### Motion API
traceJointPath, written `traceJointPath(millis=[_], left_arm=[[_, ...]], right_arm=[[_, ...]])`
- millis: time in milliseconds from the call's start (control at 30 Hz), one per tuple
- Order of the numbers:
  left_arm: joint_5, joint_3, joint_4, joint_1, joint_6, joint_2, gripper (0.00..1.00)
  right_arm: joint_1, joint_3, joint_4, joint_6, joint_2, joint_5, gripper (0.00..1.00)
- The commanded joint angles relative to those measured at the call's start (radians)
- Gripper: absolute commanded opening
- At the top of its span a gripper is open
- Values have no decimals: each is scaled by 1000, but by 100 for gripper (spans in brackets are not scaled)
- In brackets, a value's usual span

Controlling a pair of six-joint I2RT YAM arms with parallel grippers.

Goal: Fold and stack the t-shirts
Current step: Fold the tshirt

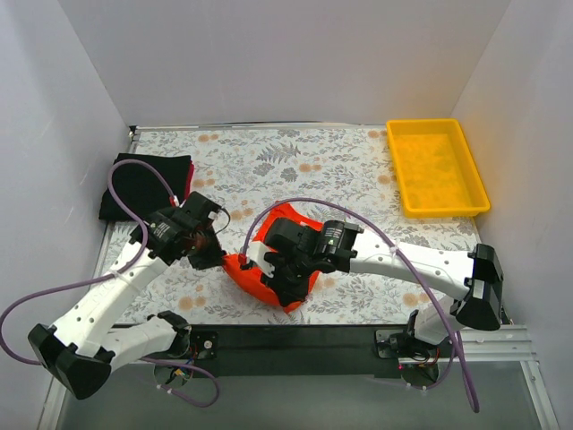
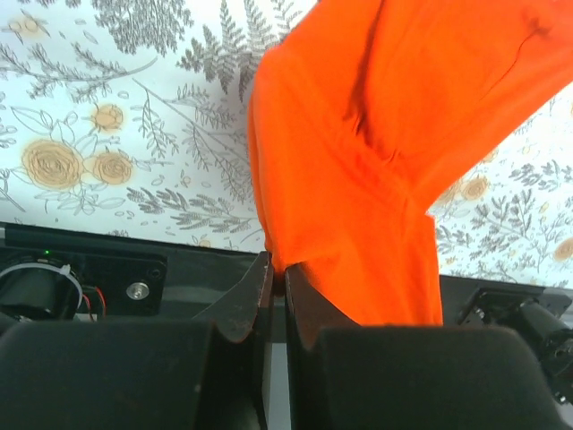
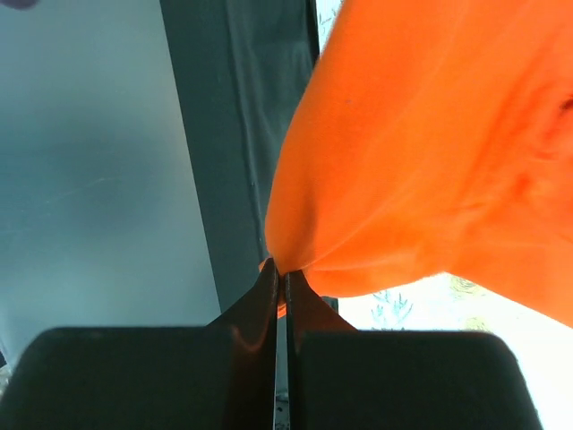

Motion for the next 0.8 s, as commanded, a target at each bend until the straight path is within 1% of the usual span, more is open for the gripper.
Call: traceJointPath(millis=[0, 133, 167, 367, 400, 467, 633, 767], left_arm=[[-78, 55, -11, 2, 4, 37, 0], [-78, 118, 98, 2, 64, 145, 0], [-78, 140, 116, 2, 81, 193, 0], [-60, 180, 263, 4, 154, 341, 0], [-43, 204, 286, 5, 173, 385, 0], [-29, 232, 308, 7, 185, 424, 0], [-31, 351, 365, 12, 217, 549, 0], [-20, 417, 395, 16, 239, 635, 0]], right_arm=[[-30, 49, -70, -19, -38, 14, 1], [-101, 41, -71, -24, -52, 54, 1], [-118, 27, -71, -25, -56, 54, 1], [-251, -35, -67, -60, -81, 34, 1], [-285, -51, -62, -65, -79, 34, 1], [-325, -63, -62, -71, -75, 38, 1], [-378, -77, -50, -89, -68, 37, 1], [-431, -82, -38, -105, -53, 40, 1]])
